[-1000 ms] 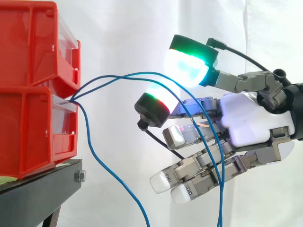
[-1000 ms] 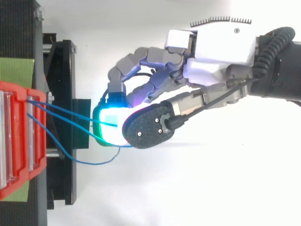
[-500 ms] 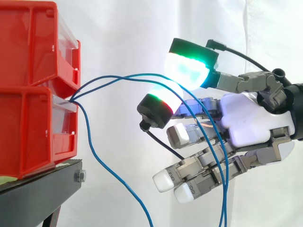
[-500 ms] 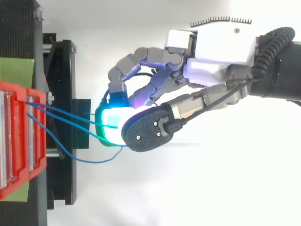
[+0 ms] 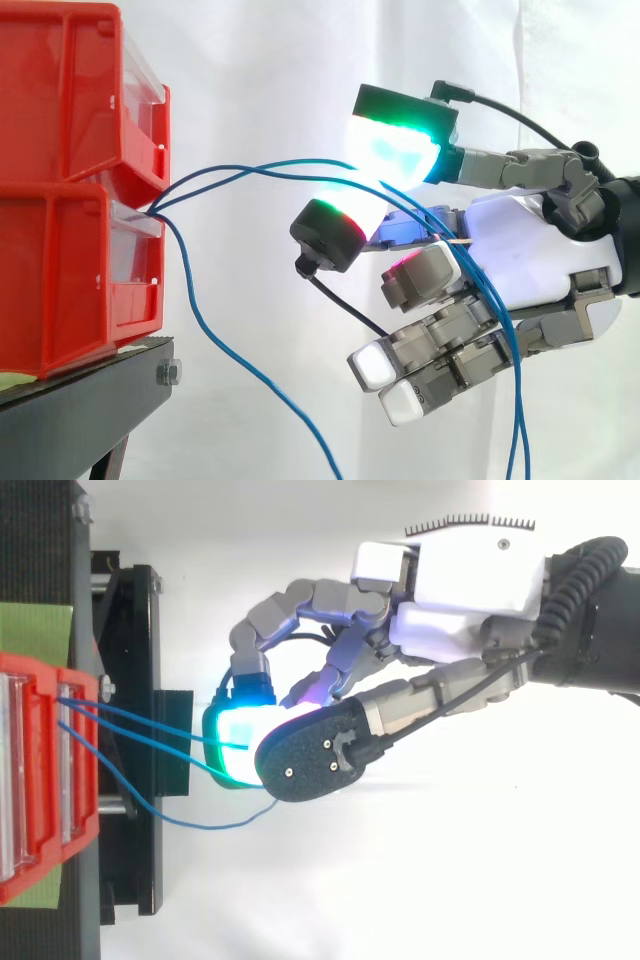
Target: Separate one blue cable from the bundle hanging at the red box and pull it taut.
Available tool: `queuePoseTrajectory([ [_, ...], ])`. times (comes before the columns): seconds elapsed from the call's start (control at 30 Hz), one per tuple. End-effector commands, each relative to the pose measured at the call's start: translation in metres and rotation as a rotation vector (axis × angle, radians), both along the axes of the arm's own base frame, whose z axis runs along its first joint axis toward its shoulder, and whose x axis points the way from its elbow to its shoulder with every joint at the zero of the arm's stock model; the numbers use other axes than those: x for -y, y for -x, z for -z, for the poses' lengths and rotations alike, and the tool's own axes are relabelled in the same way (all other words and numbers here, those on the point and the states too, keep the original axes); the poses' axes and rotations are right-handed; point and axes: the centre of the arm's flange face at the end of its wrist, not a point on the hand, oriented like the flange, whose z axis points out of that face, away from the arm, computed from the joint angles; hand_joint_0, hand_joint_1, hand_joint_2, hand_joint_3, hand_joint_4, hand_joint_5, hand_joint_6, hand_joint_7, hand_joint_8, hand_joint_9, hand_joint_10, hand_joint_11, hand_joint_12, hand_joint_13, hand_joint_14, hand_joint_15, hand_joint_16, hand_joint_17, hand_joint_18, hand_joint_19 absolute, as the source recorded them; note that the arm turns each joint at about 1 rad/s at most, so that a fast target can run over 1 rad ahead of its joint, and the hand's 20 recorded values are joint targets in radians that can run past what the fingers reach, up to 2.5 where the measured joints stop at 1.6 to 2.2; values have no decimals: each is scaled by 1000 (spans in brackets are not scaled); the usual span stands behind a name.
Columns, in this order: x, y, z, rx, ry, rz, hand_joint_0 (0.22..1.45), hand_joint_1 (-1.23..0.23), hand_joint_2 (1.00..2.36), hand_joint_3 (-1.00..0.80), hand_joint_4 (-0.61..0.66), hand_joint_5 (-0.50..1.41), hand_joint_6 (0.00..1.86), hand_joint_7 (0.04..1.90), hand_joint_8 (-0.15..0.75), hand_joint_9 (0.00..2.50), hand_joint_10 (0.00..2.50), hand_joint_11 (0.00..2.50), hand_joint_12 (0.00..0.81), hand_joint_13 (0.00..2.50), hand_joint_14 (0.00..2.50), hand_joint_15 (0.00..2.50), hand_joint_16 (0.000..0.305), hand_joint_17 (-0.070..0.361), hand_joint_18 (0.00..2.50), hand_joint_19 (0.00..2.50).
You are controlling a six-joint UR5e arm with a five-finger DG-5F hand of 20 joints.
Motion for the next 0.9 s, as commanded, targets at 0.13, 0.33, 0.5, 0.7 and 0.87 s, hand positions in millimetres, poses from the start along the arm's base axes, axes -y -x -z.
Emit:
queuePoseTrajectory([
  [0.13, 0, 0, 1, -1, 1, 3, 639, -743, 1005, -20, -213, -149, 969, 1068, 285, 785, 8, 962, 388, 817, 20, 586, 59, 134, 617, 423],
  [0.33, 0, 0, 1, 1, 1, 4, 641, -756, 1005, -1, -216, -143, 958, 1111, 220, 541, 5, 308, 341, 622, 9, 266, 49, 111, 586, 305],
  [0.5, 0, 0, 1, -1, 1, 4, 647, -780, 1001, 18, -222, -136, 952, 1133, 199, 497, 2, 0, 305, 524, 2, 59, 41, 93, 506, 164],
  [0.7, 1, 0, 1, -1, 1, 6, 624, -802, 1110, 0, -251, -124, 940, 1148, 170, 406, 0, 0, 243, 403, 0, 0, 31, 70, 350, 0],
  [0.87, -1, 0, 1, -2, 1, 4, 617, -808, 1146, -11, -240, -122, 935, 1178, 186, 376, 0, 0, 236, 369, 0, 0, 29, 65, 298, 0],
])
